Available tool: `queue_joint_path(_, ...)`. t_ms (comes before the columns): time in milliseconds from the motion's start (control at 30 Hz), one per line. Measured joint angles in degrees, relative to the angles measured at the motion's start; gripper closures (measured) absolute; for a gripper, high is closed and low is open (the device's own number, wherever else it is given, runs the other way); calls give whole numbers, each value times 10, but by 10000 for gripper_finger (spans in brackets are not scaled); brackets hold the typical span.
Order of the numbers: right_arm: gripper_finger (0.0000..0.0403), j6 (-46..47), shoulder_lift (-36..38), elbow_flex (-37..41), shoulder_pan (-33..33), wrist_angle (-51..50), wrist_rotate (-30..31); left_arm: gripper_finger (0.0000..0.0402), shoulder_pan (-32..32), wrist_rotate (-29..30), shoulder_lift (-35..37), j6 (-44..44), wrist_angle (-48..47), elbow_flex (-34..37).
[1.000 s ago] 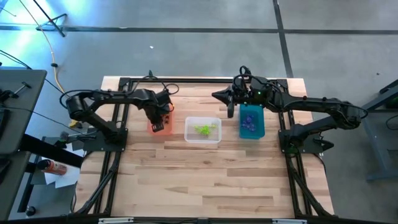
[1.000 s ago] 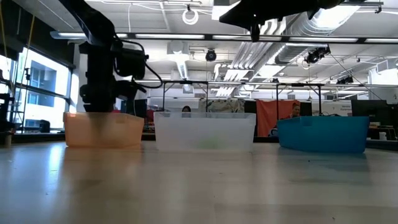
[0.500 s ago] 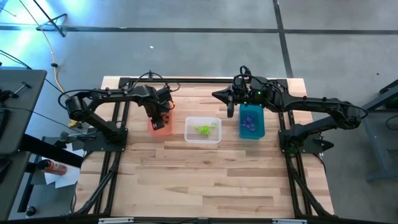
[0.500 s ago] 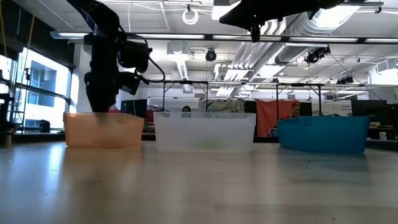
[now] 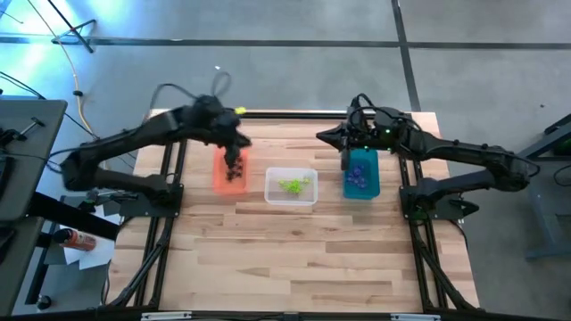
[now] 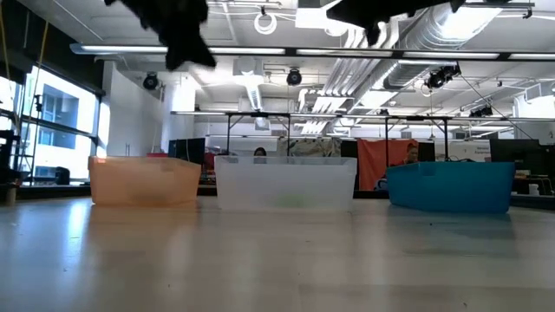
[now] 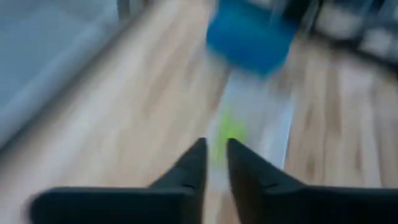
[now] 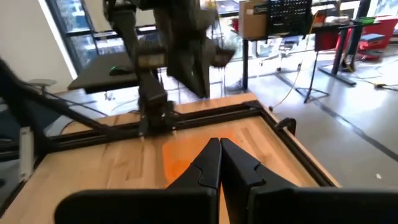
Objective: Sort Halloween decoration
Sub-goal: Return to home position
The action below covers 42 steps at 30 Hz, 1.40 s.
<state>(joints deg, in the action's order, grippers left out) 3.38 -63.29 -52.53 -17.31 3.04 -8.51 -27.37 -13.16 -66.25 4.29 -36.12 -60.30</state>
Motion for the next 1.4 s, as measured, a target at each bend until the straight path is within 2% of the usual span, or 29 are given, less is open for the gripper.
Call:
queue_joint_path(67, 403, 0, 21, 0, -4, -24, -14, 385, 13, 16, 40, 1, 68, 0)
queue_joint_path(100, 403, 1, 30, 0, -5, -32, -22, 392, 19, 17, 57, 1, 106, 2)
queue_joint_path(300, 403, 14, 74, 0, 1, -55, -64, 397, 66, 17, 141, 37, 356, 76)
queue_joint_path(500, 403, 87, 87, 0, 24, -52, -86, 401, 122, 17, 166, 90, 480, 166)
queue_joint_path(667, 403, 97, 85, 0, 64, -53, -86, 401, 151, 14, 168, 85, 503, 193)
queue_joint_path(867, 403, 122, 85, 0, 92, -45, -70, 401, 143, -53, 208, 73, 500, 193)
queue_joint_path(1000, 403, 120, 85, 0, 96, -44, -69, 401, 150, -55, 237, 58, 469, 193)
queue_joint_path(1100, 403, 134, 85, 0, 94, -31, -63, 401, 173, -34, 249, 61, 488, 221)
queue_joint_path(1233, 403, 146, 85, 0, 89, -21, -48, 401, 223, 44, 258, 86, 569, 294)
queue_joint_path(1333, 403, 148, 85, 0, 86, -22, -47, 401, 257, 101, 277, 92, 593, 345)
queue_joint_path(1400, 403, 148, 85, 0, 86, -24, -47, 401, 273, 118, 302, 90, 599, 374)
